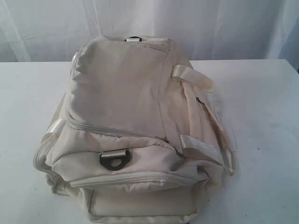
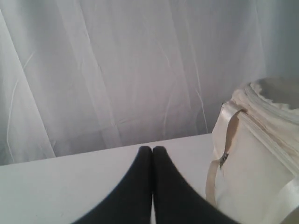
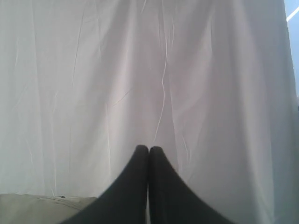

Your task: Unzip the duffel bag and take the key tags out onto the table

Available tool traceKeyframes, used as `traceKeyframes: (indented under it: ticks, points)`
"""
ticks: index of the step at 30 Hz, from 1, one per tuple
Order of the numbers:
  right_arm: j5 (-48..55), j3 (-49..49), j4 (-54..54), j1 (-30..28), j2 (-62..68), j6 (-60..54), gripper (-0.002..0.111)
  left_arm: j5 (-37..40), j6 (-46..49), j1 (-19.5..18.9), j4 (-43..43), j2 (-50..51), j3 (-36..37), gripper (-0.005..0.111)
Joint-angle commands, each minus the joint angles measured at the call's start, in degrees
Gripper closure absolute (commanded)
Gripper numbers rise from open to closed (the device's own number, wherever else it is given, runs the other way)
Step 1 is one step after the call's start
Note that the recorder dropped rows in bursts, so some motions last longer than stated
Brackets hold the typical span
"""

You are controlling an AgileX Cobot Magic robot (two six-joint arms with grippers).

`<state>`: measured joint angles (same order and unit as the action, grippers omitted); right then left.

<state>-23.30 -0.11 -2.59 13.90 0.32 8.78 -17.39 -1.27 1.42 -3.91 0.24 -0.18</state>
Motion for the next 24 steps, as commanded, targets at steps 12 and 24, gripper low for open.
traceKeyframes:
  ticks: [12,24]
  points:
    - [13.35,-0.27,-0.16,0.3,-0.32,20.06,0.108,-16.85,-10.16,-0.11,7.27,0.67,0.03,0.107]
    - [35.21,-15.19,0.72,1.55,18.61,18.9,0.108,27.28,-11.6,-0.11,8.8,18.8,-26.52,0.107]
